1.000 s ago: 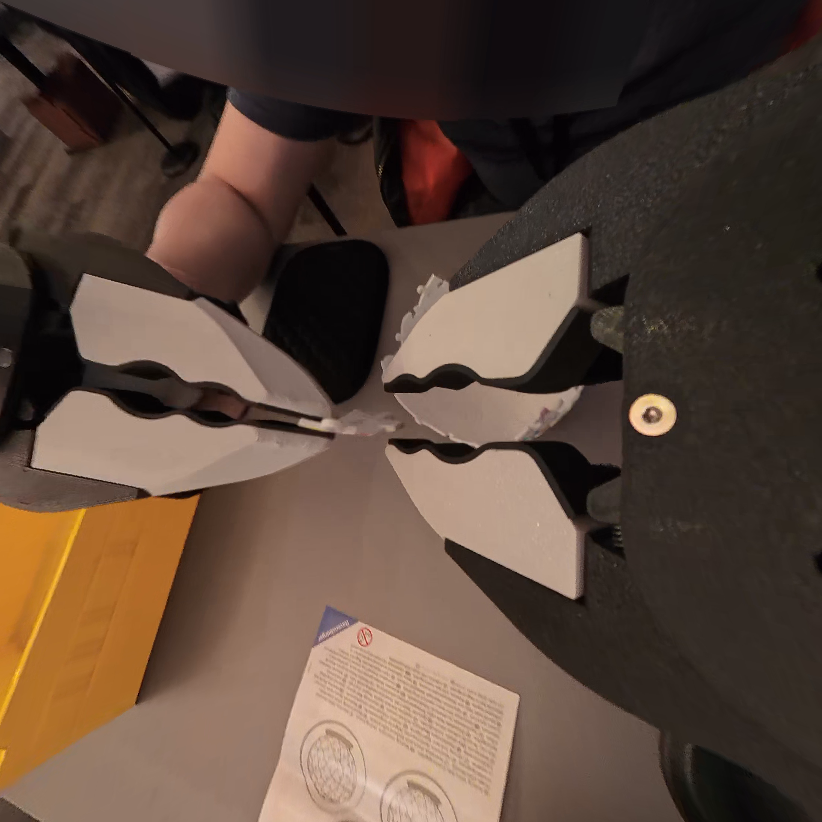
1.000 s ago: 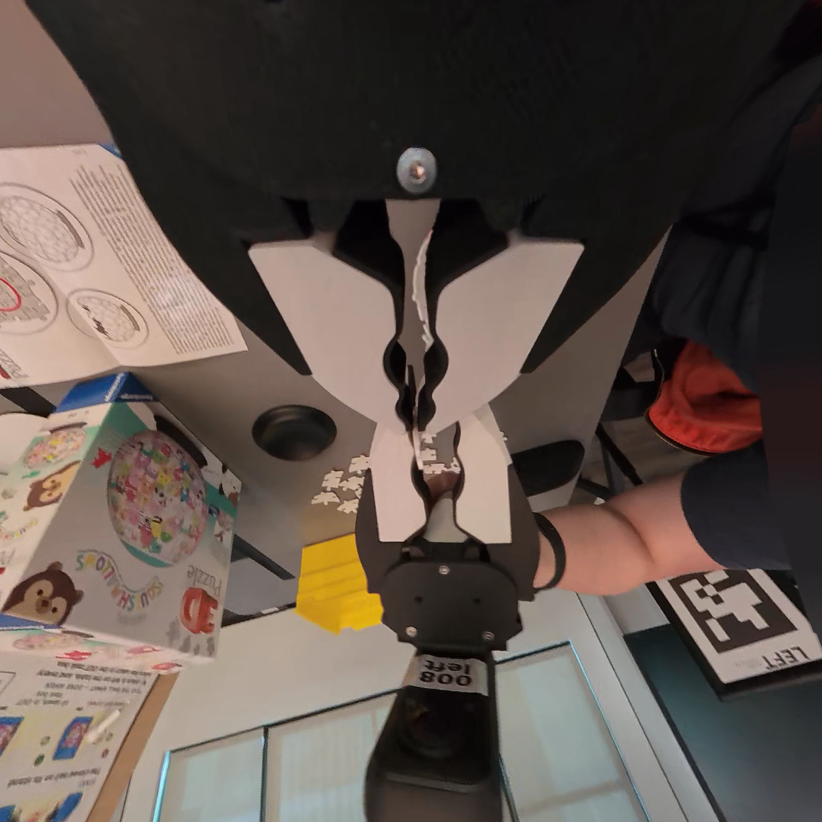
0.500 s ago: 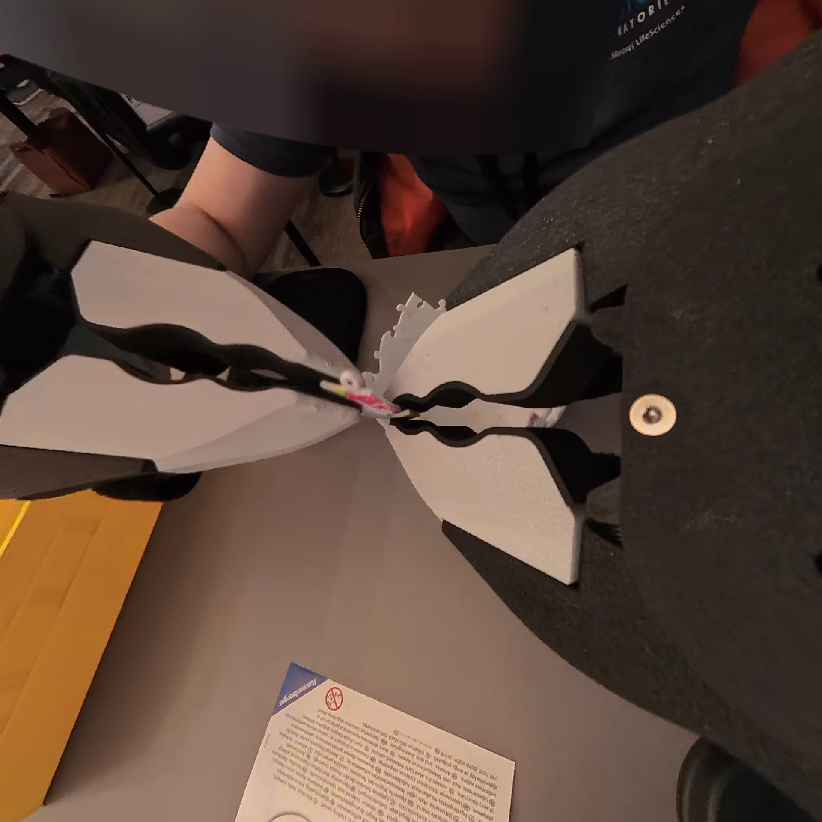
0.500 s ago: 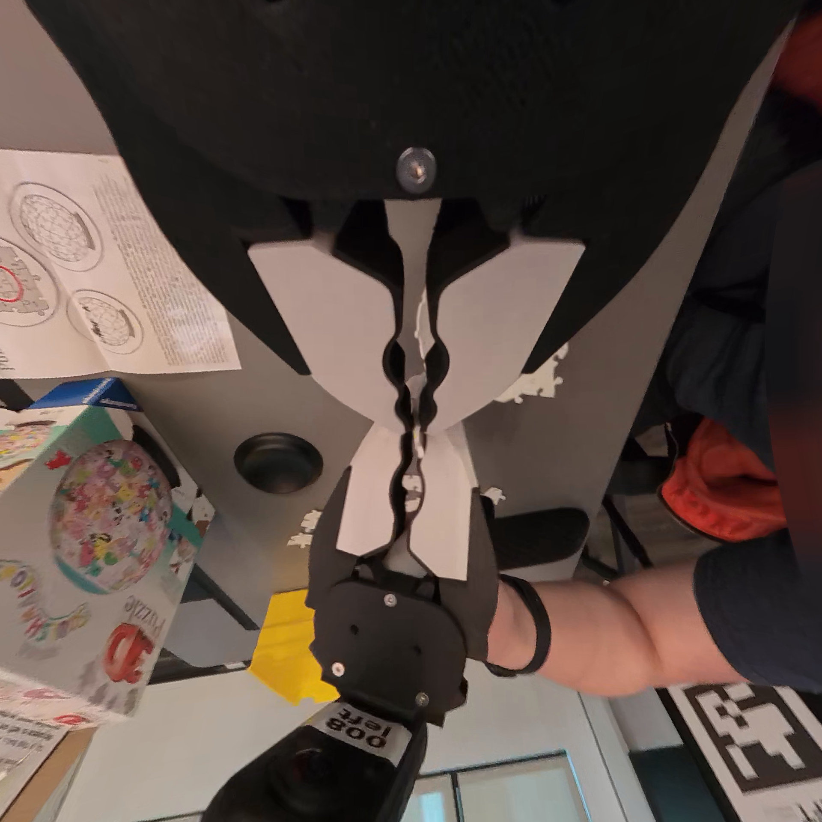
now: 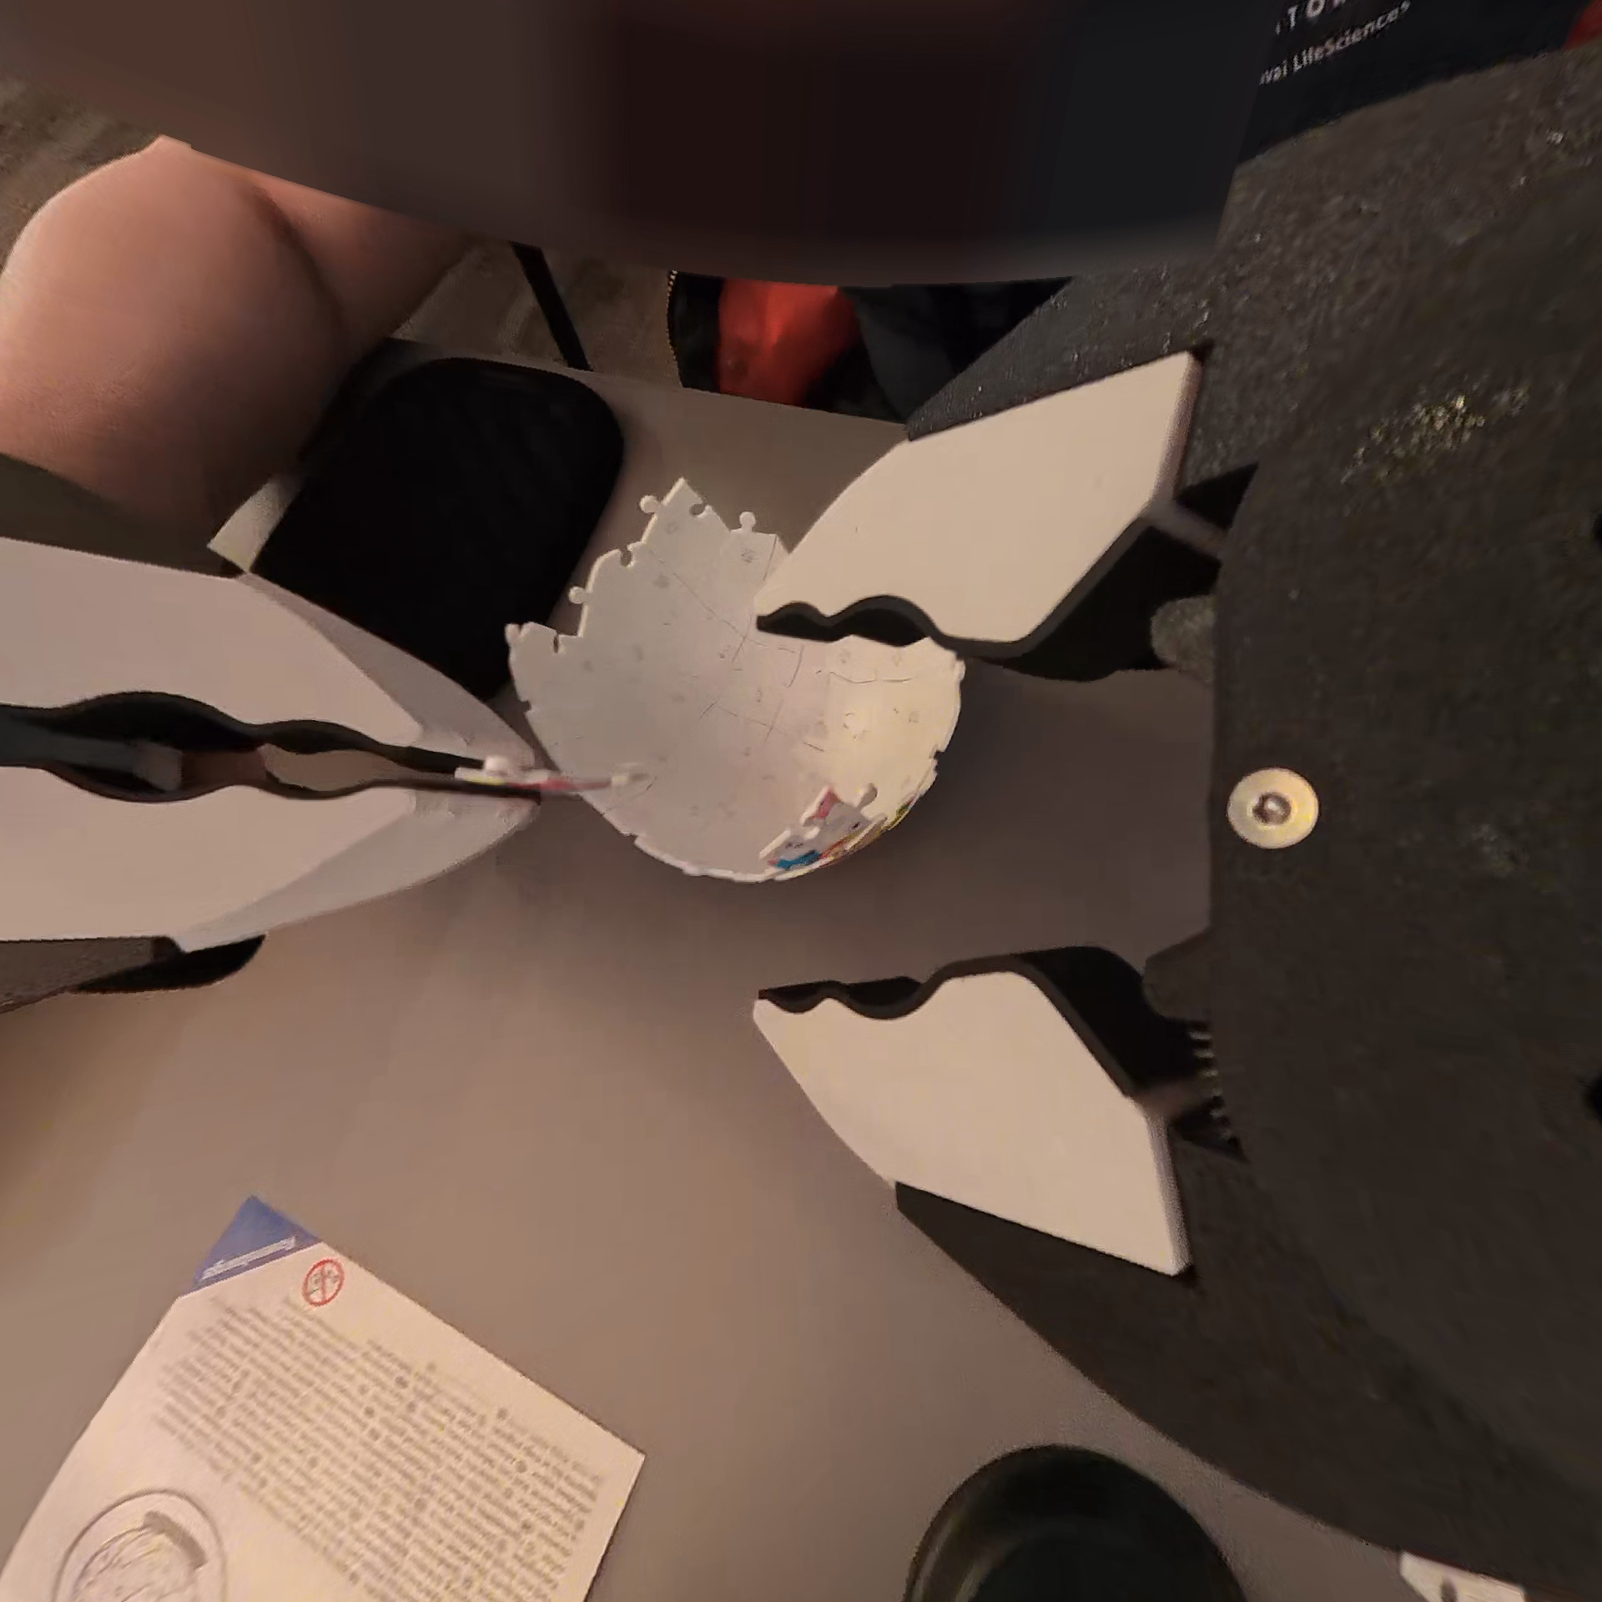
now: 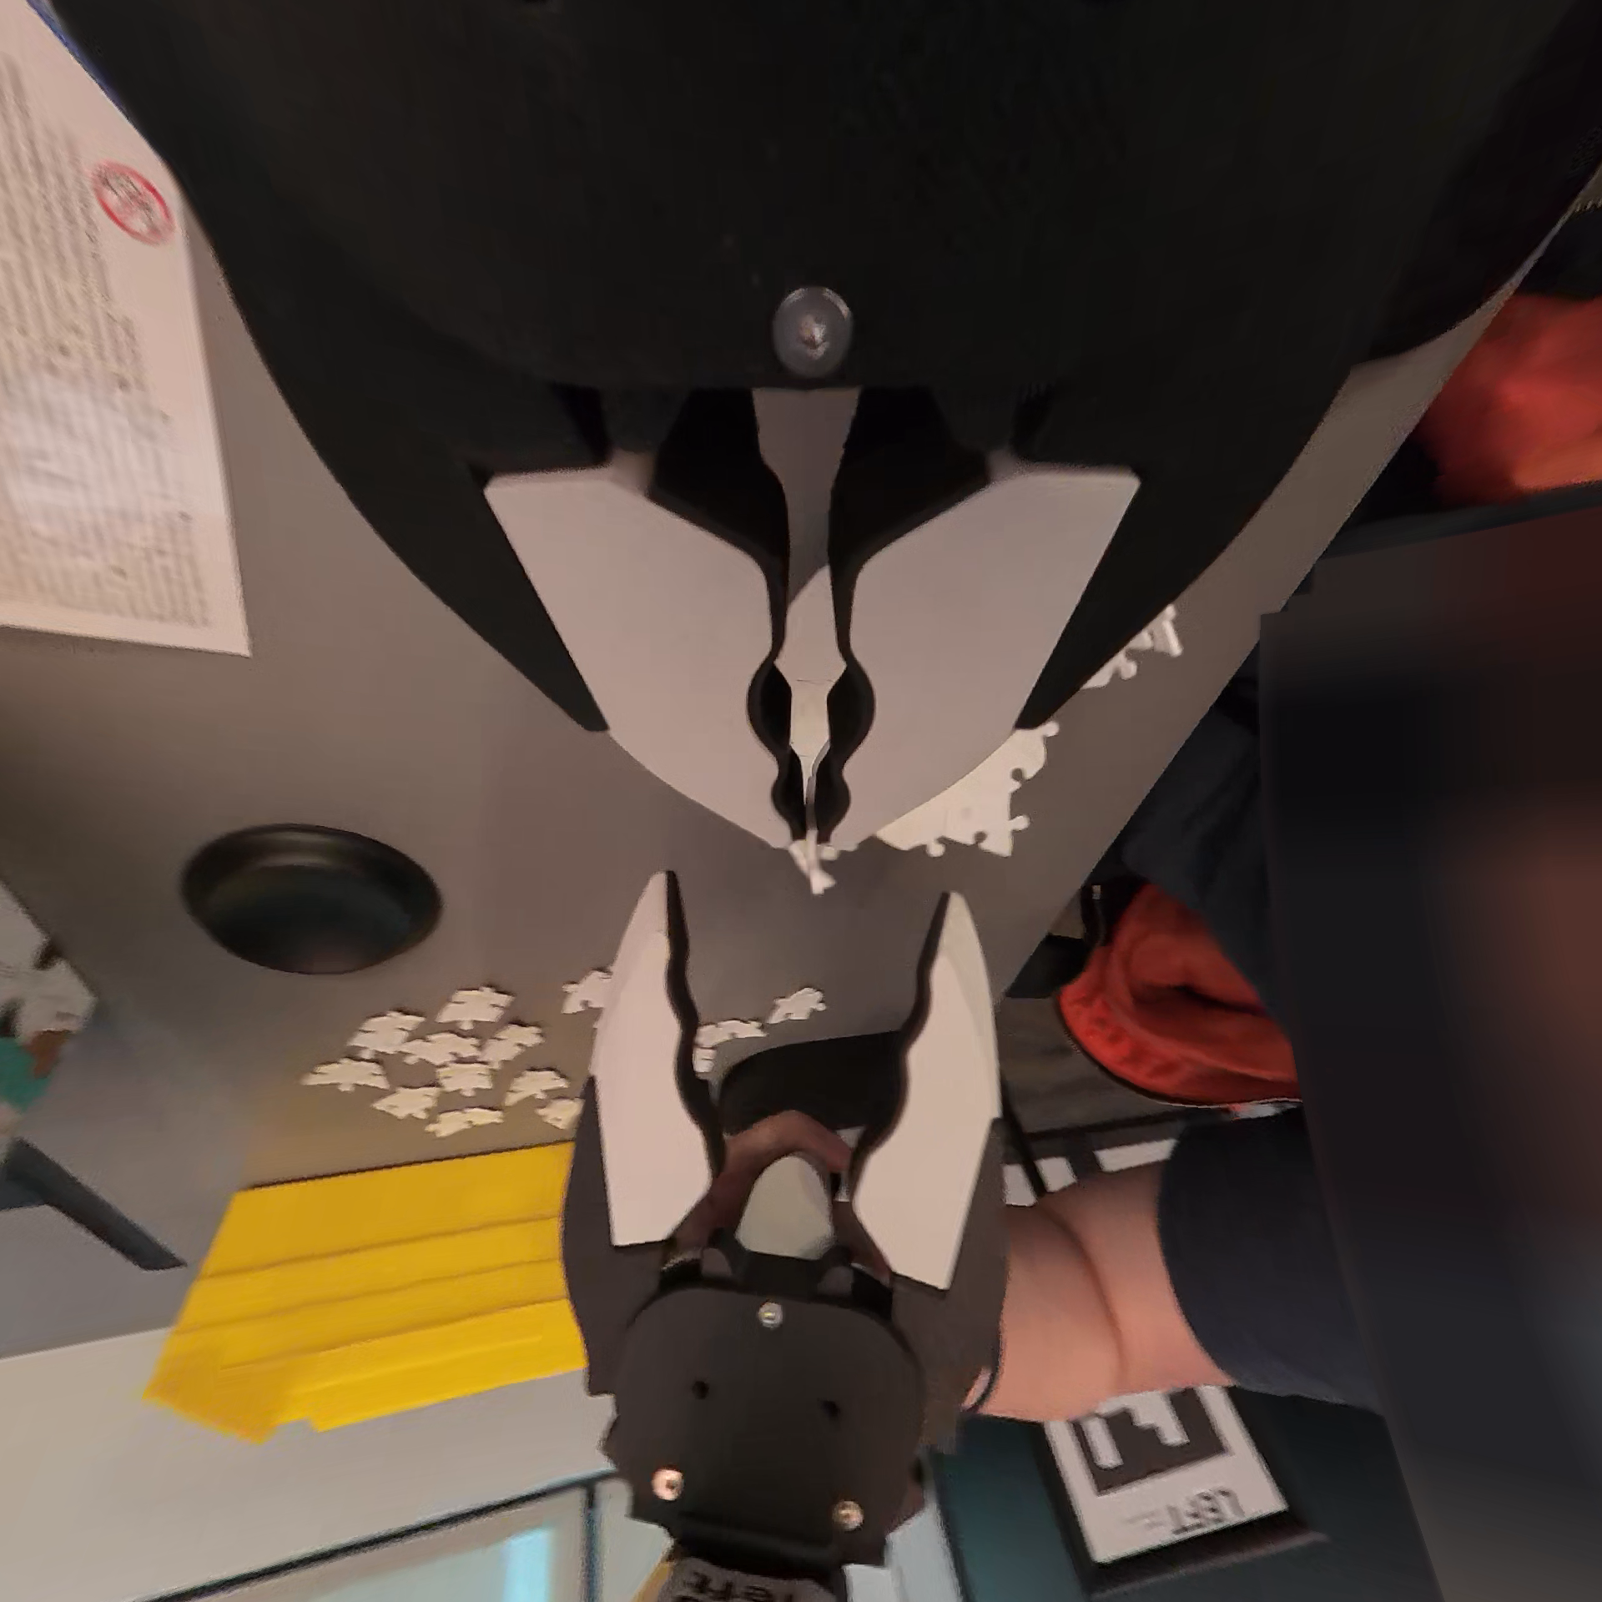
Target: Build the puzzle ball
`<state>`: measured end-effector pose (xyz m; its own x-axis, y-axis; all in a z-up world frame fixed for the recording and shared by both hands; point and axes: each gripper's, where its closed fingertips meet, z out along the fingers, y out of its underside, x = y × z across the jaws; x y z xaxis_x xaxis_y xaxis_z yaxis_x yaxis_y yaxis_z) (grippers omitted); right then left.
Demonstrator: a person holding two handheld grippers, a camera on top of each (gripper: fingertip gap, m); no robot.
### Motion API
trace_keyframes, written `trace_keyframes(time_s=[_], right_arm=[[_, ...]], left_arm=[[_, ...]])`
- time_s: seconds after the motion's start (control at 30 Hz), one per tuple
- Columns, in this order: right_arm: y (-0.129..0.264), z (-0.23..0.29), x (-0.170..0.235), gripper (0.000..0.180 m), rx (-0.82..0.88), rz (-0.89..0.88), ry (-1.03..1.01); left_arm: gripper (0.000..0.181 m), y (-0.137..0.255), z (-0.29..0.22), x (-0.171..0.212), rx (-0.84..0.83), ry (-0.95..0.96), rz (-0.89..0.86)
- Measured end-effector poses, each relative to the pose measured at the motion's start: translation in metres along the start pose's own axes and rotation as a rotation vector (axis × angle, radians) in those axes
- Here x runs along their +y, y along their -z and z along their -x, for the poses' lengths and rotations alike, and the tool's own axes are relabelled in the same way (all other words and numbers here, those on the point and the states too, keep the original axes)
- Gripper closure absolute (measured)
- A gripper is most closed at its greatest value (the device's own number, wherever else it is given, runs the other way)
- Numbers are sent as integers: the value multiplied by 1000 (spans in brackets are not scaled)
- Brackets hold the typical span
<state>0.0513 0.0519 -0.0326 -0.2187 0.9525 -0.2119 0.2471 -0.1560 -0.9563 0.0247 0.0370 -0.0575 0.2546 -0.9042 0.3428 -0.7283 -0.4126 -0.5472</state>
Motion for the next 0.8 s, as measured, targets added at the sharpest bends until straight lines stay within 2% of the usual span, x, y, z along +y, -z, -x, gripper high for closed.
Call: trace_keyframes(time_s=[0.13, 0.27, 0.63, 0.8], right_arm=[[-8, 0, 13, 177, -49, -21, 43], [-17, -5, 28, 176, -22, 38, 110], [-31, -9, 39, 177, 20, 86, 234], [-36, -7, 39, 177, 23, 93, 260]], left_arm=[[100, -9, -4, 14, 69, 59, 33], [100, -19, -2, 26, 135, 129, 62], [106, -29, 10, 26, 124, 131, 127], [115, -29, 10, 30, 121, 144, 181]])
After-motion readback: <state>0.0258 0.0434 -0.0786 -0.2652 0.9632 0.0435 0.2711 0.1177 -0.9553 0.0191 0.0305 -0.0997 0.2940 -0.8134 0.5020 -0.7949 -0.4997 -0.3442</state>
